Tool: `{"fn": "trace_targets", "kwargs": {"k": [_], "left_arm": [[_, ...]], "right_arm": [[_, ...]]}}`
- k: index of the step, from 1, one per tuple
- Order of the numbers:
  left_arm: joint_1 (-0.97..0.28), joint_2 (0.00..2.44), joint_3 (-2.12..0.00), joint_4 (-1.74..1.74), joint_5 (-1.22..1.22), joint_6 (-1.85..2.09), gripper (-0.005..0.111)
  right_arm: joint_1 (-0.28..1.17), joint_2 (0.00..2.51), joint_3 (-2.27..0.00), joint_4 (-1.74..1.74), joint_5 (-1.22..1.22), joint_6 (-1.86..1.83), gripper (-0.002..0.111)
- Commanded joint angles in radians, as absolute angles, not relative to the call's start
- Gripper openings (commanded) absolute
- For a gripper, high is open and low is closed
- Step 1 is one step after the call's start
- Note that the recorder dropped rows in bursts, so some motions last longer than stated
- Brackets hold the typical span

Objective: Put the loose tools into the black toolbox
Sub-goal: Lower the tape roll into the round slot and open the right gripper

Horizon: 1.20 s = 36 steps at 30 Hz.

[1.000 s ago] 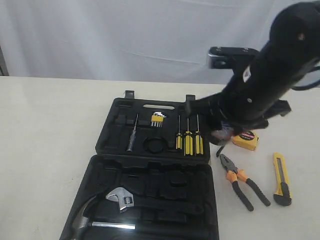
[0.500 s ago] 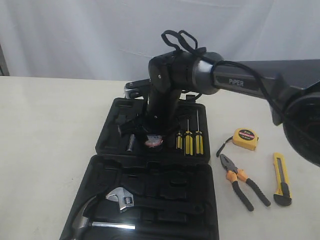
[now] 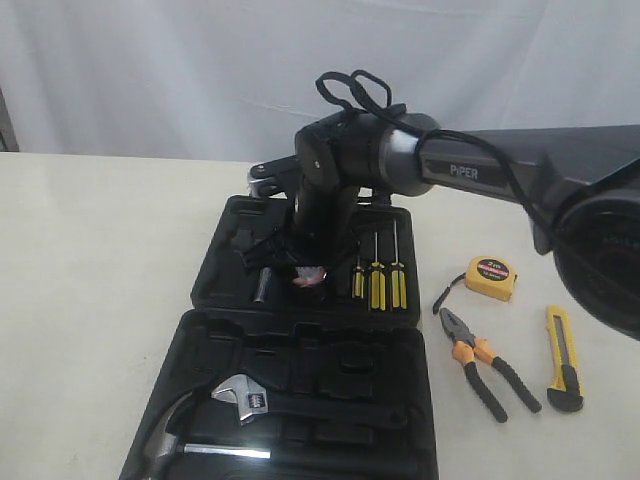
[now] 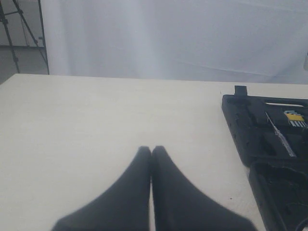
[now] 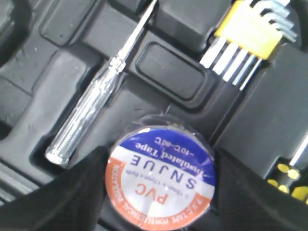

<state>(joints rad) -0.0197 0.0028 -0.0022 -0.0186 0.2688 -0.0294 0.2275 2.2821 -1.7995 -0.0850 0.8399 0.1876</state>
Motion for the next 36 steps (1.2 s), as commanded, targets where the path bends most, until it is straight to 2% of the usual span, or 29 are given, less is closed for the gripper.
{"fn": "trace_targets", "kwargs": {"k": [1,30,33,36], "left_arm": [[-0.022,0.0,0.0,-0.021,0.268,-0.031,0.0],[-0.022,0.0,0.0,-0.021,0.268,-0.031,0.0],[-0.022,0.0,0.0,-0.021,0.268,-0.031,0.0],[-0.022,0.0,0.0,-0.021,0.268,-0.031,0.0]], "right_arm": [[0.226,2.302,-1.806,-0.097,0.843,0.194,0.016],[0.226,2.322,-1.806,-0.099,0.957,0.197,0.016],[0.226,2.322,-1.806,-0.099,0.956,0.197,0.03],[0.226,2.322,-1.806,-0.099,0.956,0.197,0.057]]}}
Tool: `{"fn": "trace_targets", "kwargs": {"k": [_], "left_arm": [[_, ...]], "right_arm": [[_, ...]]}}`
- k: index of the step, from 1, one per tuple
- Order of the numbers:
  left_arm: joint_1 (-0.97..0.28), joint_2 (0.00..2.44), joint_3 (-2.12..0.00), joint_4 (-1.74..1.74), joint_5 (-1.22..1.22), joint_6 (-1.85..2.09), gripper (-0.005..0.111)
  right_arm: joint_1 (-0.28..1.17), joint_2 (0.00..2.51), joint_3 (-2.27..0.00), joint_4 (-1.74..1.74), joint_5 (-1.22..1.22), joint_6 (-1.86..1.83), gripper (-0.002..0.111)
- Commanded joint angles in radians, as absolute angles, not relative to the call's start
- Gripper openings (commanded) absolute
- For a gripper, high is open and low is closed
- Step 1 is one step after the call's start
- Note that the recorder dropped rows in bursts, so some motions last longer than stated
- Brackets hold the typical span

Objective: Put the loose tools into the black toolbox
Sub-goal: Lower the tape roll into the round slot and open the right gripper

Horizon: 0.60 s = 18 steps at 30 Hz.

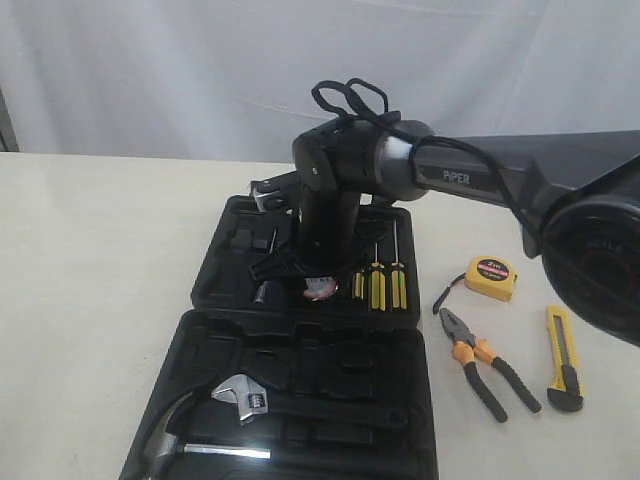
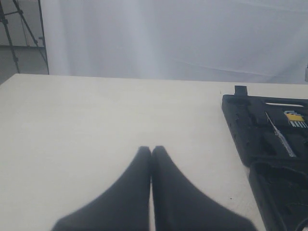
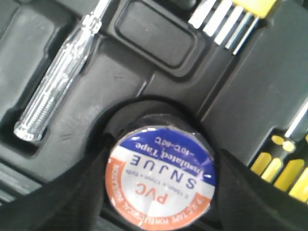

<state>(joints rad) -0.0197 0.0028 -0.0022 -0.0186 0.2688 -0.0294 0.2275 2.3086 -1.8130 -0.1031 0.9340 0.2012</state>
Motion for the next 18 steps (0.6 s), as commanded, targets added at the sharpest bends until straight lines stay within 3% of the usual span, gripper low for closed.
{"fn": "trace_targets", "kwargs": {"k": [1,4,18], "left_arm": [[-0.022,0.0,0.0,-0.021,0.268,-0.031,0.0],[-0.022,0.0,0.0,-0.021,0.268,-0.031,0.0],[-0.022,0.0,0.0,-0.021,0.268,-0.031,0.0]], "right_arm": [[0.226,2.322,-1.806,-0.099,0.956,0.197,0.064],[0.226,2.318,-1.806,-0.099,0.96,0.197,0.075],[0.226,2.182,-1.813,-0.112,0.996,0.193,0.074]]}}
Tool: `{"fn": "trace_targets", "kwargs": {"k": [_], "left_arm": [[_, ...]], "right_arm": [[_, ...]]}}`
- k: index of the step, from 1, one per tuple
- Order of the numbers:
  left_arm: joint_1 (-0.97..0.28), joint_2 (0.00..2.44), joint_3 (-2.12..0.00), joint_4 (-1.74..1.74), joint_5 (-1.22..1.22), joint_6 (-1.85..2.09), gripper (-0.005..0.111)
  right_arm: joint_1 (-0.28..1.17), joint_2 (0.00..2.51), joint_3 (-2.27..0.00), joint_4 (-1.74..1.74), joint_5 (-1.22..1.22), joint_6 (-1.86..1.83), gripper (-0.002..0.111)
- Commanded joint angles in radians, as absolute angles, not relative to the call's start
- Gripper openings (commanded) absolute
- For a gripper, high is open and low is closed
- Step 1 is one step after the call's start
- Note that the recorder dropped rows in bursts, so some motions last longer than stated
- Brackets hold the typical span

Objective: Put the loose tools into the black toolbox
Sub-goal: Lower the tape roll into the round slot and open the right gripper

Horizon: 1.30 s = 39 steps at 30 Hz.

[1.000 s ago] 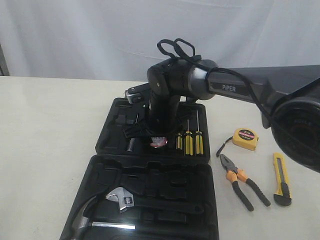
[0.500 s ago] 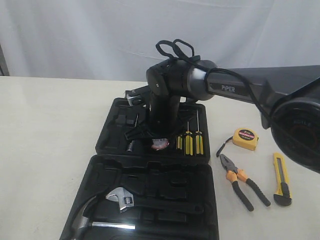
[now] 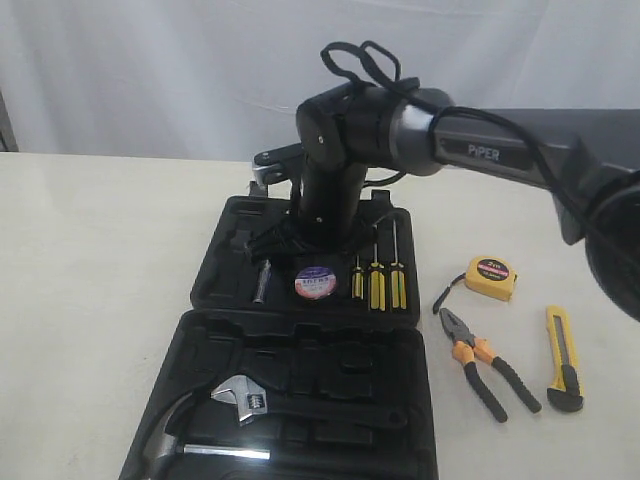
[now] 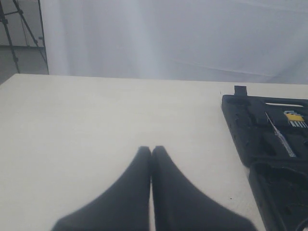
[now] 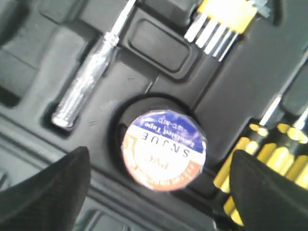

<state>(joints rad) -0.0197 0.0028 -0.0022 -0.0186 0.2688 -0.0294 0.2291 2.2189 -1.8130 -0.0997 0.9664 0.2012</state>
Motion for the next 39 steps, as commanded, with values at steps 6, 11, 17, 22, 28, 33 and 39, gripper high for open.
{"fn": "trace_targets", "kwargs": {"k": [6,11,17,22,28,33,39], "left_arm": [[-0.022,0.0,0.0,-0.021,0.268,-0.031,0.0],[-0.022,0.0,0.0,-0.021,0.268,-0.031,0.0],[-0.022,0.0,0.0,-0.021,0.268,-0.031,0.0],[-0.022,0.0,0.0,-0.021,0.268,-0.031,0.0],[-0.022,0.0,0.0,-0.021,0.268,-0.031,0.0],[-0.022,0.0,0.0,-0.021,0.268,-0.031,0.0],[-0.022,0.0,0.0,-0.021,0.268,-0.031,0.0]], "right_arm": [[0.226,2.173,-1.813,-0.194,1.046,0.193,0.028],[0.224,2.189,-1.813,-0.214,1.05,0.194,0.0],[0.224,2.234,-1.813,-0.214,1.044,0.167,0.0],[0.224,2.269,-1.813,-0.112,0.982,0.083,0.0],[0.224,2.276,-1.813,-0.038,0.924,0.051,-0.001],[0.224,2.277,-1.813,-0.038,0.931,0.051,-0.001],[0.224,2.271,-1.813,-0.038,0.947,0.051,-0.001]]}}
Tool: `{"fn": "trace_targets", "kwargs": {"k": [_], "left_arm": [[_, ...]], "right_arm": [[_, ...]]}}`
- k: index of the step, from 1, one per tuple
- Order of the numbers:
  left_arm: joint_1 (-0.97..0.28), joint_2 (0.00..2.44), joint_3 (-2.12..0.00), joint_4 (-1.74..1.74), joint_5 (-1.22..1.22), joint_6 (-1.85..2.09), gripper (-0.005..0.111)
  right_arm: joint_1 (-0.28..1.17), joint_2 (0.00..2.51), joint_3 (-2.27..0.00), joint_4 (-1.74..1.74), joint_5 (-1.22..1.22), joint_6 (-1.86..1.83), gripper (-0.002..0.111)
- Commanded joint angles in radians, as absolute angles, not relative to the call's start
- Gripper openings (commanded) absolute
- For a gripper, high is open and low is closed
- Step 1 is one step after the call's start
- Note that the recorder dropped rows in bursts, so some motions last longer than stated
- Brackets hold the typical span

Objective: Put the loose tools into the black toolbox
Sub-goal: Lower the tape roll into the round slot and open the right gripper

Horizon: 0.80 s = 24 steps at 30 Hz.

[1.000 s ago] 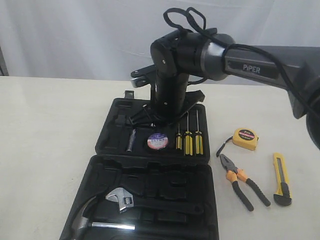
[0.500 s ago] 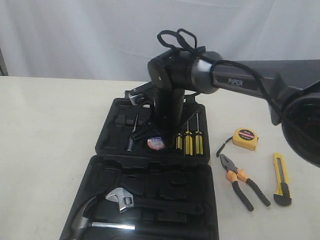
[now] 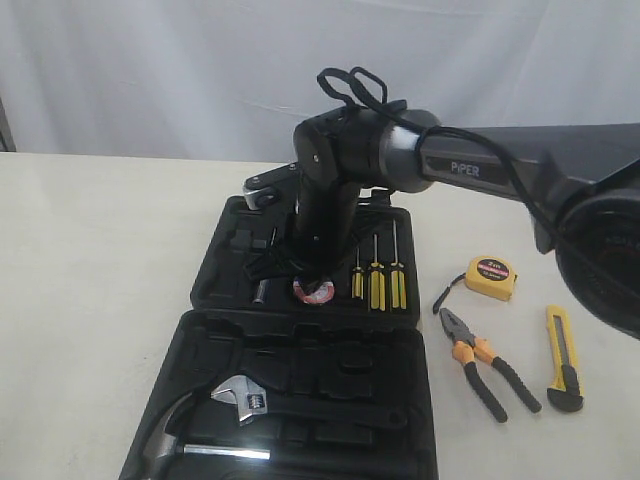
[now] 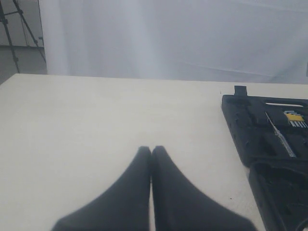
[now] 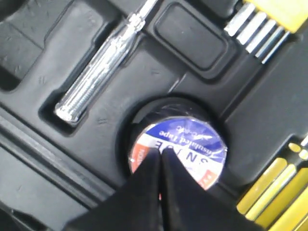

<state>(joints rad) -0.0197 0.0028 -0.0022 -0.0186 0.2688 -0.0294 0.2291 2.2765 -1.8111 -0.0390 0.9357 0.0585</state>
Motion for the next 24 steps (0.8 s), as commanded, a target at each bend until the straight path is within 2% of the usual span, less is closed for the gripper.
{"fn": "trace_targets", "kwargs": {"k": [1,11,19,24], "left_arm": [[-0.022,0.0,0.0,-0.021,0.268,-0.031,0.0],[-0.022,0.0,0.0,-0.021,0.268,-0.031,0.0],[-0.022,0.0,0.0,-0.021,0.268,-0.031,0.0],[-0.022,0.0,0.0,-0.021,0.268,-0.031,0.0]], "right_arm": [[0.224,2.271,-1.813,-0.038,0.947,0.051,-0.001],[0.224,2.331,-1.813,-0.027,0.898,0.051,-0.001],[0.224,2.23,-1.813,-0.054,0.907,0.053,-0.001],[0.224,2.252,-1.813,-0.054,0.898,0.055,-0.001]]}}
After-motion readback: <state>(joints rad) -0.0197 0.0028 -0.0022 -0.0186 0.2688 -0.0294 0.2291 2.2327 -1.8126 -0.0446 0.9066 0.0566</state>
